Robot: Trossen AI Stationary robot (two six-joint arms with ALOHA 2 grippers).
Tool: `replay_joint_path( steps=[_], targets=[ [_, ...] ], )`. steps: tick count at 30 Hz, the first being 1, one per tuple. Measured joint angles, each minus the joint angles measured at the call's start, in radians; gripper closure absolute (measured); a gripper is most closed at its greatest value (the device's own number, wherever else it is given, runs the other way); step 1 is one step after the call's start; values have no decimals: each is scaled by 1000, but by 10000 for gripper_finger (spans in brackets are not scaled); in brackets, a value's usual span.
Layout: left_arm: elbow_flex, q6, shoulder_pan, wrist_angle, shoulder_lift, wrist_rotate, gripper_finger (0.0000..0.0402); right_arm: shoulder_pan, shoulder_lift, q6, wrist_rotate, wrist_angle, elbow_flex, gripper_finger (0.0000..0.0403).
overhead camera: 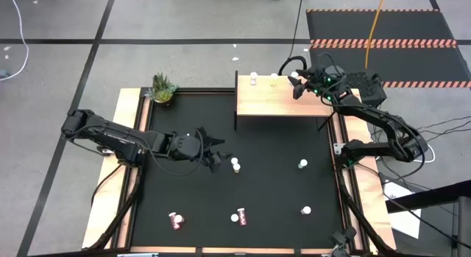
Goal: Pick and place medicine bottles onto shelf by color
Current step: Put the left blue pill bottle on the shelf, then put the middle pink pill bottle on the shelf
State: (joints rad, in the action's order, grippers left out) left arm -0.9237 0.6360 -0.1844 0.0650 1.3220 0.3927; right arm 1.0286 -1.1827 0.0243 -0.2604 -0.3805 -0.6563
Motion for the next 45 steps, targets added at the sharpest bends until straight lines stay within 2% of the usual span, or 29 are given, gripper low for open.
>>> replay_joint_path(
  steps=[10,16,19,23,25,30,33,35,39,42,45],
  targets=[
    [0,44,-15,-3,0,-2,62,12,70,20,25,0,0,158],
    [0,137,-28,48,-35,-21,62,-1,207,61,25,27,0,160],
    [0,199,-28,154,-94,-84,62,-53,310,63,23,93,0,160],
    [0,278,-32,320,-169,-98,62,-195,435,46,33,189,-1,161],
    [0,280,-38,393,-189,-100,62,-286,478,60,89,236,-1,161],
    [0,143,-92,465,-187,-108,62,-534,515,91,252,258,-2,161],
    [0,85,-127,401,-179,-112,62,-702,482,70,312,263,-29,161],
    [1,47,-147,286,-183,-131,62,-825,434,53,390,261,-71,161],
    [-1,-78,-198,105,-228,-126,62,-1054,298,-72,629,380,-234,161],
    [0,-126,-239,97,-272,-77,62,-1179,185,-166,813,497,-411,161],
    [0,-134,-279,116,-306,-43,62,-1259,85,-193,947,584,-589,161]
  ],
)
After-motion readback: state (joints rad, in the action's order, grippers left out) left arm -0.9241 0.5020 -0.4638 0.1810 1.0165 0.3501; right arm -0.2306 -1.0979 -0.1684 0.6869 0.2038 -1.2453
